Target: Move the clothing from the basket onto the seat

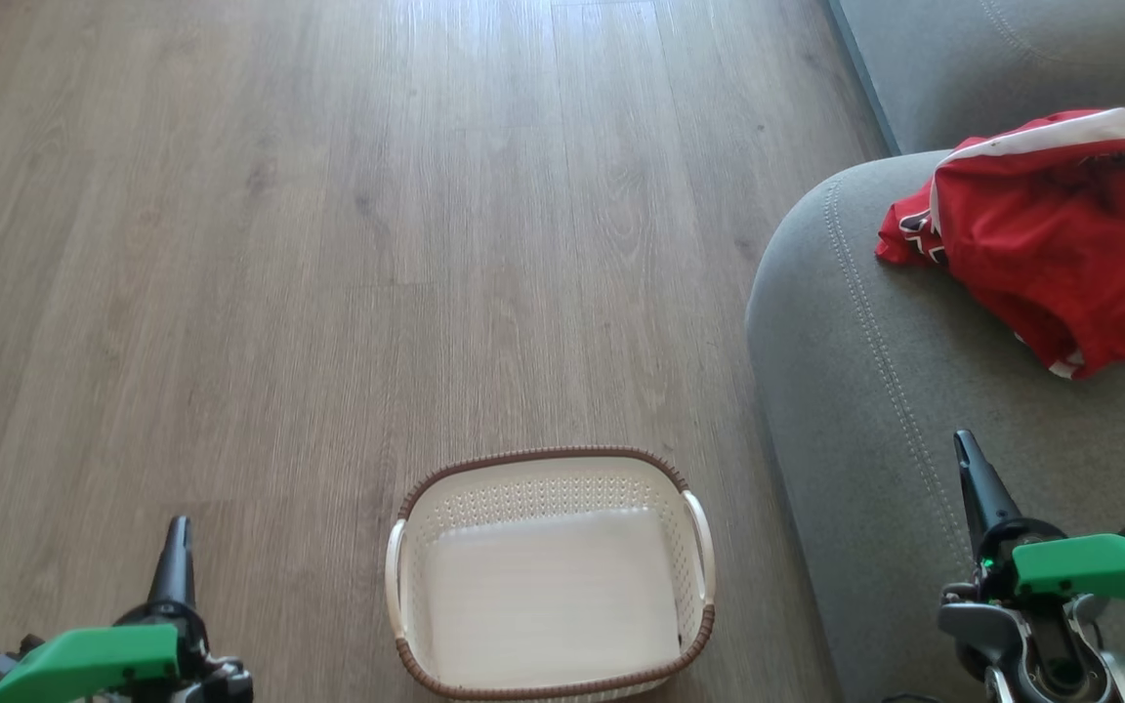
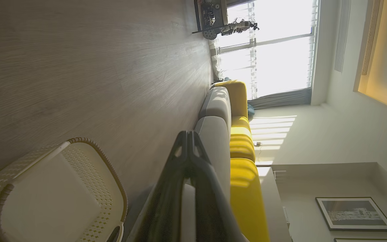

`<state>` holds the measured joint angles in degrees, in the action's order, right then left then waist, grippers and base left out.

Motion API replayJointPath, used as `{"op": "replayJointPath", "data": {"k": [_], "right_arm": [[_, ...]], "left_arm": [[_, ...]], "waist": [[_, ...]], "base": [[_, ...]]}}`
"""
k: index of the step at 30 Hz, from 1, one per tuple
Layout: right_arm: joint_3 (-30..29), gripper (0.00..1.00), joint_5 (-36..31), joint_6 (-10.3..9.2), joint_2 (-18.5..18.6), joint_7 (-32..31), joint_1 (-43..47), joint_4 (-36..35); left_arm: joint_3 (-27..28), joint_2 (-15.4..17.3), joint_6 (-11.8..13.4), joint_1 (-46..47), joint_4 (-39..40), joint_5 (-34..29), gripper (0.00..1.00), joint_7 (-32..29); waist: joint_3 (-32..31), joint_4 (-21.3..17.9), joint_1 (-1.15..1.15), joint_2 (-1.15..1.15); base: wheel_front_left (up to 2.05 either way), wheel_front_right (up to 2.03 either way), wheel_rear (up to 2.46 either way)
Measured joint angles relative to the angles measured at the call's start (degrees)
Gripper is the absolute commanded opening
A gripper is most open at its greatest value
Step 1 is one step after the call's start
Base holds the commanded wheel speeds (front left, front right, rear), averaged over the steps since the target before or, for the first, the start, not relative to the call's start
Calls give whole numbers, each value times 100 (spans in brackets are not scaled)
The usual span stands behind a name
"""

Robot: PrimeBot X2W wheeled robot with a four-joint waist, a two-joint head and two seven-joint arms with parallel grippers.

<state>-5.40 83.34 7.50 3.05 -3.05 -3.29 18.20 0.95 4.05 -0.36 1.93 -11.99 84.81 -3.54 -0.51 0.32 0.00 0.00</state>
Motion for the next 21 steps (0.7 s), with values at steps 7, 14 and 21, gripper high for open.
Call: {"op": "replayJointPath", "data": {"k": [7, 14, 21], "right_arm": [[-4, 0, 472, 0, 15, -53, -8, -40], [-8, 0, 962, -1, 60, -109, -119, -102], [-5, 0, 1050, -1, 67, -149, -119, -102]], "left_arm": [[153, -68, -74, 77, 46, 336, 0, -126], [297, -156, -167, 96, 83, 679, 0, -231], [358, -164, -168, 122, 100, 733, 0, -250]], "waist": [[17, -17, 0, 0], [33, -34, 0, 0], [34, -35, 0, 0]], "base": [[0, 0, 0], [0, 0, 0], [0, 0, 0]]}}
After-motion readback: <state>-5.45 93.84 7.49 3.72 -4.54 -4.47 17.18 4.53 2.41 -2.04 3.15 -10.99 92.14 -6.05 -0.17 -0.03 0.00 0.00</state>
